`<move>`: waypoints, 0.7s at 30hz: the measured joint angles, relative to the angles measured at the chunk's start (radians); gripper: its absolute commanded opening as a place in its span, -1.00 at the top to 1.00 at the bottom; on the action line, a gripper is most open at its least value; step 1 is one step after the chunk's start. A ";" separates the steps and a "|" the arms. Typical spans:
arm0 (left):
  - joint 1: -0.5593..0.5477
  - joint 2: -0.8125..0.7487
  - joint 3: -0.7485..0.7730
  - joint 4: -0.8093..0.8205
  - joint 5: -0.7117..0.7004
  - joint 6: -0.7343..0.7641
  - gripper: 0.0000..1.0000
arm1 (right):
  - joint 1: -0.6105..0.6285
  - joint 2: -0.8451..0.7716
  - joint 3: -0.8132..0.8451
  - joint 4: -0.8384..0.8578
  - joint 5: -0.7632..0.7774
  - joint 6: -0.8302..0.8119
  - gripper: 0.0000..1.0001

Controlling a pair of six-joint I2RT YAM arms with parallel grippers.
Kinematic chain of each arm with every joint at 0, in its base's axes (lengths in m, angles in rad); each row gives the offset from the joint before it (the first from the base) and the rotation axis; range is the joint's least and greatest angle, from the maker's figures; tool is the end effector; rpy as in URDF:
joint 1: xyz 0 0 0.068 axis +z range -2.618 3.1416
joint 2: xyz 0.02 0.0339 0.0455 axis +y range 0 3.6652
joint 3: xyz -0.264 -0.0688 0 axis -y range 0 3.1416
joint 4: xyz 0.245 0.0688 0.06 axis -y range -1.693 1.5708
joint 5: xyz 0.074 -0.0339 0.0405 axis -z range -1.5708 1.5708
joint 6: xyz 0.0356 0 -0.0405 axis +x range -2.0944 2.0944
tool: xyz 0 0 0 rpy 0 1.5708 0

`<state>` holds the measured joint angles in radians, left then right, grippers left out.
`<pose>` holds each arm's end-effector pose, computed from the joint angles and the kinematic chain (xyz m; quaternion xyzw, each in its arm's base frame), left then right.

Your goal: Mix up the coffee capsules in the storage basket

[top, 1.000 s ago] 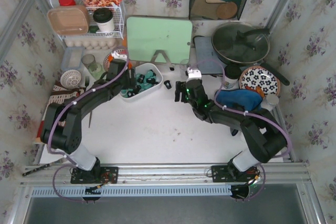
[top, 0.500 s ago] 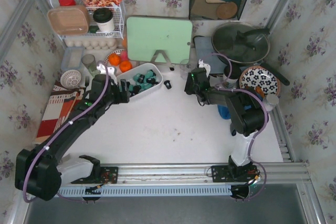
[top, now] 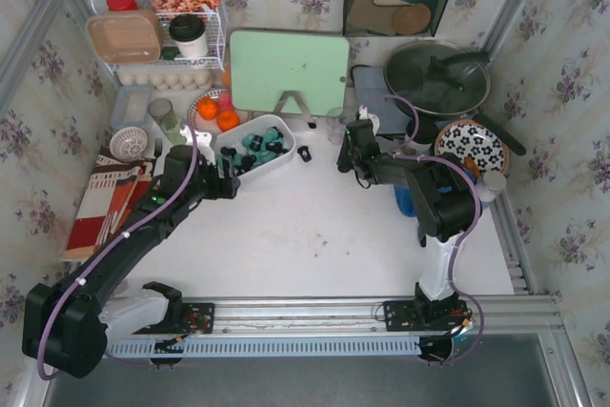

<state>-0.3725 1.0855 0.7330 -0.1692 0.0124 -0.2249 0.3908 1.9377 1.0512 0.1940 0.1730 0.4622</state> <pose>0.2257 -0.0887 0.2641 0.0669 0.8629 -0.1525 0.4771 0.3722 0.1467 0.1384 0.0689 0.8998 0.1040 0.4180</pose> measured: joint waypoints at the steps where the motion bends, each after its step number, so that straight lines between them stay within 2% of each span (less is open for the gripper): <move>1: 0.000 -0.003 -0.008 0.007 0.014 0.008 -0.64 | 0.000 0.000 0.000 -0.002 -0.006 0.000 0.42; 6: -0.007 -0.016 -0.051 0.075 0.098 0.032 -0.72 | -0.001 -0.029 -0.022 -0.017 -0.058 0.002 0.63; 11: -0.051 -0.023 -0.076 0.177 0.173 0.063 -0.77 | 0.001 -0.106 -0.066 -0.019 -0.122 -0.003 0.67; 15: -0.153 -0.017 -0.121 0.322 0.214 0.152 -0.84 | 0.001 -0.209 -0.136 0.005 -0.195 -0.005 0.66; 21: -0.335 0.094 -0.201 0.584 0.253 0.406 -0.91 | 0.015 -0.383 -0.296 0.149 -0.347 0.025 0.67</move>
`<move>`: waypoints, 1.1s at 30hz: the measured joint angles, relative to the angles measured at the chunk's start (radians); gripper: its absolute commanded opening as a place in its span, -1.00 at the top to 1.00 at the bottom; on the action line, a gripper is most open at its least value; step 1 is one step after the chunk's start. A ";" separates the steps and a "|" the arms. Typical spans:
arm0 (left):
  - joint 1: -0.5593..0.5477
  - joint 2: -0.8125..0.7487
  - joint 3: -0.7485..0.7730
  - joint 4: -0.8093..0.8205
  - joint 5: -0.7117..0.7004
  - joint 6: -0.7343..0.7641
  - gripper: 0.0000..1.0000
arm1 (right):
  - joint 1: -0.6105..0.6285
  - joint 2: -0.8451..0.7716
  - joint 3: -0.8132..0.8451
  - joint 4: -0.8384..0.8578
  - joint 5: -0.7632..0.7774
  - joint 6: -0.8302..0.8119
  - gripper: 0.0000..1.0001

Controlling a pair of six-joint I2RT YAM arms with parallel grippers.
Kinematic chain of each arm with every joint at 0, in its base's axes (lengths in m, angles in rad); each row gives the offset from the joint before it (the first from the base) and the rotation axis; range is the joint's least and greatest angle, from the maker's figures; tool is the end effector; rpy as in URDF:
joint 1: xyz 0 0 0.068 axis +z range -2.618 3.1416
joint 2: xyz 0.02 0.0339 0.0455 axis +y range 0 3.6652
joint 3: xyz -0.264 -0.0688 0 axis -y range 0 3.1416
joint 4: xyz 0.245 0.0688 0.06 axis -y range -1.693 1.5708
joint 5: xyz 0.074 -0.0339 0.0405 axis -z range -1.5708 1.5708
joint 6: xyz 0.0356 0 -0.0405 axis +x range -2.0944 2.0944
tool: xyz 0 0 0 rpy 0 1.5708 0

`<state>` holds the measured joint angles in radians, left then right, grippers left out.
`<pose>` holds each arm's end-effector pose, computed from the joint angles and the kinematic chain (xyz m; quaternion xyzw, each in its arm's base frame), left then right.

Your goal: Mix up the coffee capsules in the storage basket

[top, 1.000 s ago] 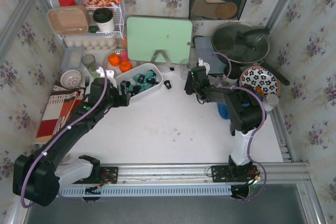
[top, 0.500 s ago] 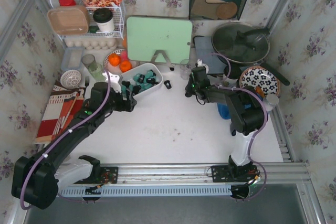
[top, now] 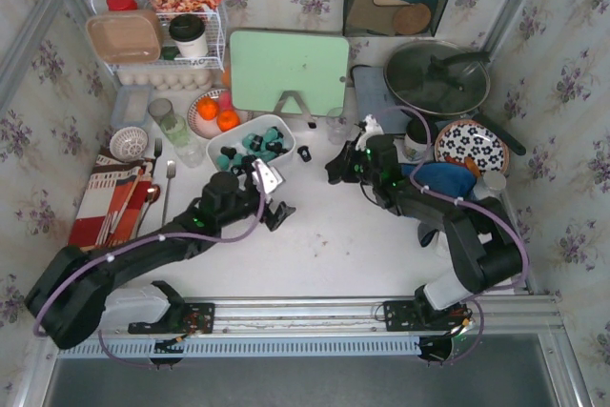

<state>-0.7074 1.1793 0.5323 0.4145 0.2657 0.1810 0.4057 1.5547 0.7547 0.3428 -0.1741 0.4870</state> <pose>0.1888 -0.1737 0.2327 0.4083 0.6667 -0.2603 0.5666 0.2983 0.1349 0.1954 -0.0115 0.8469 0.2938 0.4430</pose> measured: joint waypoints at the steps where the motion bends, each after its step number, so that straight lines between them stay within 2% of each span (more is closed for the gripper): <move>1: -0.014 0.031 0.000 0.035 0.002 0.035 -0.96 | 0.004 -0.025 -0.032 0.026 -0.028 0.007 0.66; 7: -0.074 0.189 0.064 0.195 0.004 0.135 -0.98 | 0.020 -0.145 -0.201 0.225 -0.160 0.082 0.67; 14: -0.151 0.323 0.130 0.290 0.005 0.184 -0.99 | 0.047 -0.247 -0.314 0.406 -0.226 0.183 0.67; 20: -0.180 0.380 0.161 0.343 0.002 0.196 -0.82 | 0.047 -0.320 -0.345 0.443 -0.227 0.214 0.66; 27: -0.209 0.401 0.162 0.417 -0.041 0.220 -0.79 | 0.051 -0.362 -0.377 0.436 -0.220 0.235 0.65; 28: -0.211 0.404 0.162 0.427 -0.048 0.225 -0.75 | 0.051 -0.364 -0.381 0.434 -0.220 0.235 0.66; 30: -0.219 0.409 0.162 0.445 -0.061 0.229 -0.55 | 0.051 -0.368 -0.387 0.431 -0.213 0.238 0.65; 33: -0.230 0.412 0.162 0.457 -0.064 0.235 -0.05 | 0.053 -0.373 -0.397 0.428 -0.191 0.247 0.61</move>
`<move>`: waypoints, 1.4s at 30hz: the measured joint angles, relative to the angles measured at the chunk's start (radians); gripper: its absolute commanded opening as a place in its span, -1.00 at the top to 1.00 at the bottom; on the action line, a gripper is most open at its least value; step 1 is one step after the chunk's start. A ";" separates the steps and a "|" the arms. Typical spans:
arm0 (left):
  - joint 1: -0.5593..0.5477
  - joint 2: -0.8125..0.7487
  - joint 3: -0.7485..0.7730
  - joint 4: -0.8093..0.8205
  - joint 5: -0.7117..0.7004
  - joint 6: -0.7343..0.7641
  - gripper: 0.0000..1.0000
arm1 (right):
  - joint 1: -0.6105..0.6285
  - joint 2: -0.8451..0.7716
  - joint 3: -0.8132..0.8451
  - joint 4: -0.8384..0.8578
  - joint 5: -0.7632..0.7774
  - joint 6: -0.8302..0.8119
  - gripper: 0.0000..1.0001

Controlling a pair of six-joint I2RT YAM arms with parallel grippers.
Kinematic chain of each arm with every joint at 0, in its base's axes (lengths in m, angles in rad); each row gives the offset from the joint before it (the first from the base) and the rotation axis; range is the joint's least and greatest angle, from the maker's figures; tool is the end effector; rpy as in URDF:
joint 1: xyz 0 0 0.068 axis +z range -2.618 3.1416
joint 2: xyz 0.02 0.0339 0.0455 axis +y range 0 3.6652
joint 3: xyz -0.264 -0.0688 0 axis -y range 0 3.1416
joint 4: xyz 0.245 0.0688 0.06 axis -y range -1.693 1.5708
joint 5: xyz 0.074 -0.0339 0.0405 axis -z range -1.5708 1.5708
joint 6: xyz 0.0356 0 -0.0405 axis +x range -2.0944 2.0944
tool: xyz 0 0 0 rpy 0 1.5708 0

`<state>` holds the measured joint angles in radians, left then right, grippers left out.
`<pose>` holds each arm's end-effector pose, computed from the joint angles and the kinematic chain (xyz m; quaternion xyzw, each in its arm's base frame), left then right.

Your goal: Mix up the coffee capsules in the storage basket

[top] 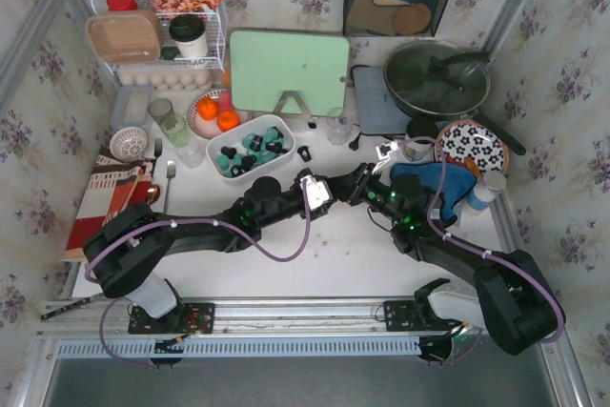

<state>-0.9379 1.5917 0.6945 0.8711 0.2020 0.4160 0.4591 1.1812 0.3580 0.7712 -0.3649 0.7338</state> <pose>0.1918 -0.2736 0.2205 0.5012 0.5114 -0.2489 0.6521 0.2072 0.1166 0.2133 -0.0261 0.7236 0.4892 0.4862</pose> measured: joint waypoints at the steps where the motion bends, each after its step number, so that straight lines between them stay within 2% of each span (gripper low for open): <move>1: -0.003 0.002 0.000 0.006 0.000 0.000 0.10 | 0.001 -0.002 -0.003 0.000 0.003 0.006 0.59; 8: -0.010 0.006 -0.014 0.013 -0.021 -0.008 0.41 | 0.013 -0.002 -0.005 0.008 0.050 0.024 0.39; 15: -0.010 -0.002 -0.044 0.046 -0.037 -0.007 0.48 | 0.028 0.024 0.021 -0.008 0.055 0.039 0.14; 18: -0.010 -0.004 -0.058 0.060 -0.044 -0.006 0.52 | 0.035 0.039 0.040 -0.028 0.060 0.044 -0.07; 23: -0.010 -0.005 -0.093 0.082 -0.046 -0.002 0.53 | 0.048 0.055 0.072 -0.072 0.076 0.045 -0.30; 30: -0.008 -0.023 -0.136 0.109 -0.061 0.000 0.53 | 0.057 0.073 0.145 -0.156 0.114 0.019 -0.38; 34: 0.018 -0.051 -0.147 0.097 -0.114 0.000 0.52 | 0.057 0.084 0.207 -0.240 0.164 -0.024 -0.39; 37: 0.082 -0.096 -0.122 0.007 -0.188 -0.031 0.52 | 0.057 0.093 0.252 -0.304 0.220 -0.075 -0.39; 42: 0.251 -0.150 -0.045 -0.200 -0.335 -0.167 0.52 | 0.057 0.163 0.335 -0.410 0.332 -0.173 -0.39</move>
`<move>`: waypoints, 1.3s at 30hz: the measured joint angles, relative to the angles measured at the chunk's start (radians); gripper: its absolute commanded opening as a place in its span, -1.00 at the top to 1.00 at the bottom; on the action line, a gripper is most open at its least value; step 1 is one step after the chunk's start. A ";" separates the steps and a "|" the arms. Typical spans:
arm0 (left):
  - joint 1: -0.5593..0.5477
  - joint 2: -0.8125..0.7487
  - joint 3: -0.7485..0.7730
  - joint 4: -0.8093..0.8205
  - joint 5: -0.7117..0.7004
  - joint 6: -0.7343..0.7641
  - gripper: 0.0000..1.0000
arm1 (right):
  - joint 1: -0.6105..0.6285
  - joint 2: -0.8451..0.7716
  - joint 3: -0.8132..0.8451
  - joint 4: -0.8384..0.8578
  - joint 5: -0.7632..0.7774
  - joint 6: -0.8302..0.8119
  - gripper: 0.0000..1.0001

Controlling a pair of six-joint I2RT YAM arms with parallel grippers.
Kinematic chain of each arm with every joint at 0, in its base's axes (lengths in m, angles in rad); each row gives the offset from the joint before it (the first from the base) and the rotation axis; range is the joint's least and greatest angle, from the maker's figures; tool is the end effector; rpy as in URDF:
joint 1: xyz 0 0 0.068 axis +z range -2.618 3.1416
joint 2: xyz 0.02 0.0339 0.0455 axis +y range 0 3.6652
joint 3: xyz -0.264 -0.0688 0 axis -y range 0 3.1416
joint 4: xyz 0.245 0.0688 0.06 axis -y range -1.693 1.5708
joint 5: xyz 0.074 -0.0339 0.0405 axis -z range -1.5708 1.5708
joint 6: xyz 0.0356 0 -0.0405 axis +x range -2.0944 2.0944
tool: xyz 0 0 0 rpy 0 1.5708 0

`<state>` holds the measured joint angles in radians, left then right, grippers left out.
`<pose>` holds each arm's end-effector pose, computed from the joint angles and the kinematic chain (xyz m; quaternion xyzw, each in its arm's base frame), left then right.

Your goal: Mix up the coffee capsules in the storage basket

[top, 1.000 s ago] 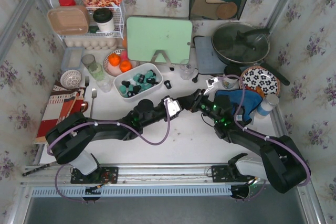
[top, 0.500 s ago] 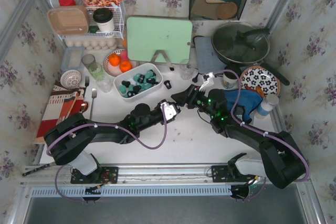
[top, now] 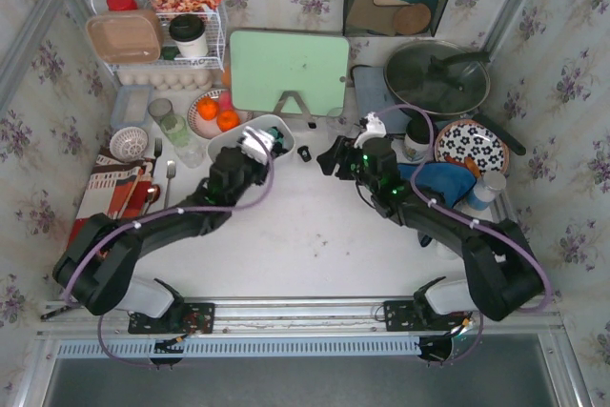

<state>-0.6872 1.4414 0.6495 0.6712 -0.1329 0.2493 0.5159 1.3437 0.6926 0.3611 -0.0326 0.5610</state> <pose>0.2420 -0.1925 0.2299 0.2978 0.6863 -0.0952 0.6567 0.2576 0.1474 0.2386 0.0083 0.8018 0.3176 0.5062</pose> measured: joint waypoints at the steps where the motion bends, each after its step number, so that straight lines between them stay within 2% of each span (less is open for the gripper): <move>1: 0.038 -0.002 0.022 -0.053 -0.028 -0.037 0.52 | 0.000 0.024 0.019 -0.018 0.018 -0.019 -0.39; 4: 0.132 0.017 0.085 -0.189 -0.079 -0.121 0.52 | 0.000 0.110 0.081 -0.054 0.063 -0.065 -0.39; 14: 0.329 0.273 0.378 -0.498 -0.050 -0.253 0.47 | 0.000 0.448 0.363 -0.163 0.135 -0.210 -0.41; 19: 0.378 0.369 0.486 -0.612 -0.011 -0.303 0.17 | 0.000 0.545 0.467 -0.208 0.149 -0.264 -0.43; 22: 0.379 0.373 0.497 -0.646 0.023 -0.313 -0.12 | 0.000 0.587 0.514 -0.227 0.148 -0.290 -0.44; 27: 0.379 0.373 0.497 -0.669 0.044 -0.332 -0.39 | 0.000 0.660 0.576 -0.242 0.131 -0.321 -0.44; 33: 0.379 0.368 0.489 -0.672 0.062 -0.342 -0.44 | 0.000 0.751 0.670 -0.262 0.098 -0.359 -0.43; 39: 0.379 0.275 0.443 -0.672 0.083 -0.365 -0.46 | 0.000 0.827 0.755 -0.291 0.081 -0.388 -0.41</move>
<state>-0.3084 1.7161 1.0924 -0.0006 -0.0498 -0.1162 0.5159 2.1704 1.4475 0.0696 0.0486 0.1726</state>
